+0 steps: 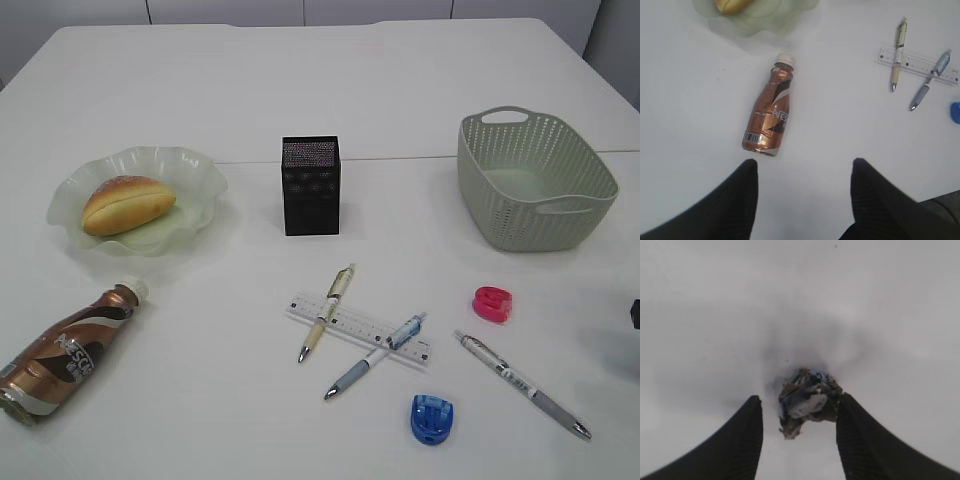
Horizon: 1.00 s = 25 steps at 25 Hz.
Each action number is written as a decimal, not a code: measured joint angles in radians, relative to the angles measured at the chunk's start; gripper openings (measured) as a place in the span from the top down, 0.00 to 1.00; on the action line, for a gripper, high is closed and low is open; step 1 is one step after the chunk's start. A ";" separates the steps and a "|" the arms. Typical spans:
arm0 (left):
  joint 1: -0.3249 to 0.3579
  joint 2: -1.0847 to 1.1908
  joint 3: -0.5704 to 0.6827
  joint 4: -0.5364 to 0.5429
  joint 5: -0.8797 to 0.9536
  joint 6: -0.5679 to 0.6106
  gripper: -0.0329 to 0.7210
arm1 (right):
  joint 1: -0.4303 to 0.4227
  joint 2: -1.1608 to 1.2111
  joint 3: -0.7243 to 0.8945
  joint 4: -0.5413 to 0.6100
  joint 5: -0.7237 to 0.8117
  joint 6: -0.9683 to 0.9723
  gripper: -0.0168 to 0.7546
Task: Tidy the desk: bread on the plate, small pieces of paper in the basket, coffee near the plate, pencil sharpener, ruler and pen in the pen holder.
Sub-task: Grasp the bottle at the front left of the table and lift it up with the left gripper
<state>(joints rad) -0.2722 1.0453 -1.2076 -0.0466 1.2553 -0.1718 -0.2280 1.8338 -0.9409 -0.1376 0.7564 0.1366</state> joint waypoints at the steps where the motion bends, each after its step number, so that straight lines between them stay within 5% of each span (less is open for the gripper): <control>1: 0.000 0.000 0.000 0.000 0.000 0.000 0.39 | 0.000 0.000 0.000 -0.001 0.000 0.000 0.48; 25: 0.000 0.000 0.000 -0.006 0.000 0.000 0.39 | 0.000 0.000 0.000 -0.024 -0.012 0.021 0.48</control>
<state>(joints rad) -0.2722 1.0453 -1.2076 -0.0528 1.2553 -0.1718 -0.2280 1.8338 -0.9409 -0.1619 0.7440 0.1575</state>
